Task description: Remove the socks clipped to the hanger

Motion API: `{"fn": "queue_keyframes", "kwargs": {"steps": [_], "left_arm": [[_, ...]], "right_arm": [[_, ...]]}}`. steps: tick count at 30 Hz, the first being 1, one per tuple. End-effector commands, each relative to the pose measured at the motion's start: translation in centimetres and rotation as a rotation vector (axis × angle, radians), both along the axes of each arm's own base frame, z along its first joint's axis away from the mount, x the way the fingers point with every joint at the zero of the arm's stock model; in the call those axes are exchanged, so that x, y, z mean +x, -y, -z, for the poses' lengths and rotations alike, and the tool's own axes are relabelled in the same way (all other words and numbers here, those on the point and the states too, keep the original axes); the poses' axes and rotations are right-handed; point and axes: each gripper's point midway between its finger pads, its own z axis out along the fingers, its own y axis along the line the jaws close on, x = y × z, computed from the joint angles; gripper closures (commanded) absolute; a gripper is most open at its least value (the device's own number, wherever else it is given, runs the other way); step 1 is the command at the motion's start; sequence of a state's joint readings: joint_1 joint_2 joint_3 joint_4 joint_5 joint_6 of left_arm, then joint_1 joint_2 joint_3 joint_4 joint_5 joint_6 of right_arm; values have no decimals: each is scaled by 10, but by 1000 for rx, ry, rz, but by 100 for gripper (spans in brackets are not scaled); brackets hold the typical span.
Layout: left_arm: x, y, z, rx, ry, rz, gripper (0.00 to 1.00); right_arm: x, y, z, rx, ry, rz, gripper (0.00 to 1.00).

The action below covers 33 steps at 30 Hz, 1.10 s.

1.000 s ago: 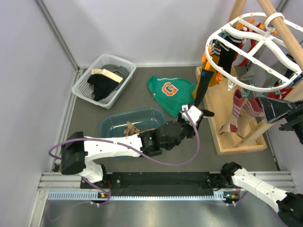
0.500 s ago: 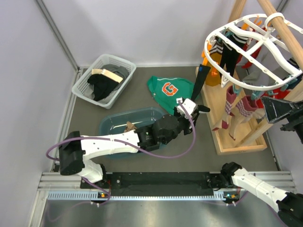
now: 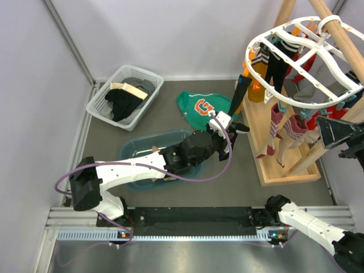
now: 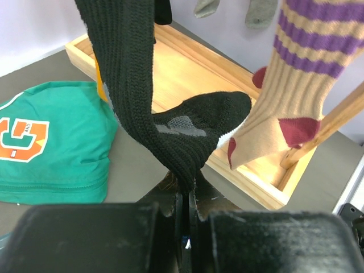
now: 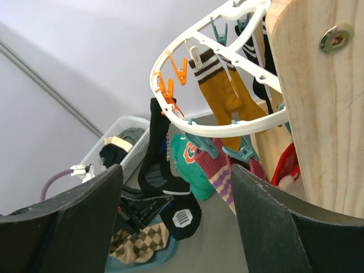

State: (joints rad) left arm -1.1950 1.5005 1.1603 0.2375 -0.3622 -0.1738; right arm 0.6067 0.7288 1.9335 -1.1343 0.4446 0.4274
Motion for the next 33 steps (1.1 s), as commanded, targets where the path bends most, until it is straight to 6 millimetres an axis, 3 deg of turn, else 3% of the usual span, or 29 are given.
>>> {"fn": "queue_keyframes", "kwargs": {"steps": [1,15,33], "left_arm": [[8,1,-36,-99,-4,11,100],[20,-2,-33,-100,-25,13,100],[12,-3,-32,-100,-35,47,100]], "right_arm": [[-7,8,-13,7,43,14,25],[-5,11,-13,-5,41,31,25],[6,-3,3,-39,-13,-1,24]]}}
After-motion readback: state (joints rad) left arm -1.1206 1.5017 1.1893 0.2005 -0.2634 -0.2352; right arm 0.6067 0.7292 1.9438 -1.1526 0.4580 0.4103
